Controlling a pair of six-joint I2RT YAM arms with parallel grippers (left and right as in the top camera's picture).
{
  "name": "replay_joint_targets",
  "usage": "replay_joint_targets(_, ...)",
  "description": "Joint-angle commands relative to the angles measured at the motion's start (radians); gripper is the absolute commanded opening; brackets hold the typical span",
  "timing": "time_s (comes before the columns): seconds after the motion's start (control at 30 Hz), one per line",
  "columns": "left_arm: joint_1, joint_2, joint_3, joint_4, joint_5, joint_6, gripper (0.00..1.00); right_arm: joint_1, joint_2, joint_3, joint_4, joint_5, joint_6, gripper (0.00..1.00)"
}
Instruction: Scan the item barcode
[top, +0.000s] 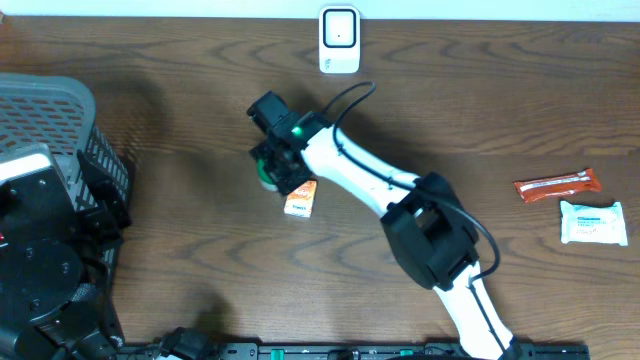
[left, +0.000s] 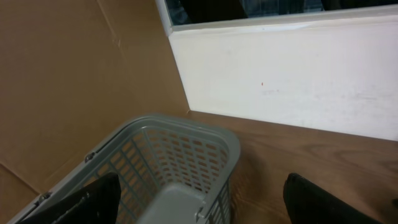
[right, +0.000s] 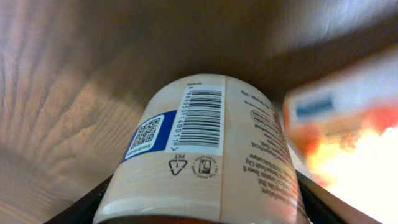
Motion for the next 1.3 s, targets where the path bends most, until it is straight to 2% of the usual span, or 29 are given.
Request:
replay_joint_targets(0.0, 0.003, 0.002, -0.004, 0.000, -0.009, -0.001, 0.84, -0.072, -0.118, 0.001, -0.024, -0.020, -0.445, 0.66)
replay_joint_targets(0.13, 0.003, 0.002, -0.004, 0.000, -0.009, -0.001, 0.84, -0.144, -0.239, 0.001, -0.085, -0.176, -0.921, 0.65)
replay_joint_targets(0.2, 0.003, 0.002, -0.004, 0.000, -0.009, -0.001, 0.84, -0.191, -0.325, 0.001, -0.203, -0.227, -1.201, 0.65)
replay_joint_targets(0.33, 0.003, 0.002, -0.004, 0.000, -0.009, -0.001, 0.84, -0.239, -0.420, 0.001, -0.415, -0.194, -1.516, 0.65)
replay_joint_targets(0.4, 0.003, 0.002, -0.004, 0.000, -0.009, -0.001, 0.84, -0.254, -0.451, 0.001, -0.512, -0.116, -1.603, 0.66)
replay_joint_targets(0.57, 0.003, 0.002, -0.004, 0.000, -0.009, -0.001, 0.84, -0.265, -0.464, -0.004, -0.667, 0.093, -1.678, 0.65)
replay_joint_targets(0.77, 0.003, 0.002, -0.004, 0.000, -0.009, -0.001, 0.84, -0.264, -0.464, -0.077, -0.653, 0.171, -1.680, 0.66)
replay_joint_targets(1.03, 0.003, 0.002, -0.004, 0.000, -0.009, -0.001, 0.84, -0.268, -0.464, -0.284, -0.397, 0.323, -1.668, 0.70)
replay_joint_targets(1.13, 0.003, 0.002, -0.004, 0.000, -0.009, -0.001, 0.84, -0.269, -0.464, -0.417, -0.225, 0.380, -1.672, 0.71)
replay_joint_targets(1.2, 0.003, 0.002, -0.004, 0.000, -0.009, -0.001, 0.84, -0.266, -0.463, -0.496, -0.123, 0.380, -1.736, 0.67)
replay_joint_targets(1.27, 0.003, 0.002, -0.004, 0.000, -0.009, -0.001, 0.84, -0.259, -0.464, -0.556, -0.063, 0.380, -1.833, 0.68)
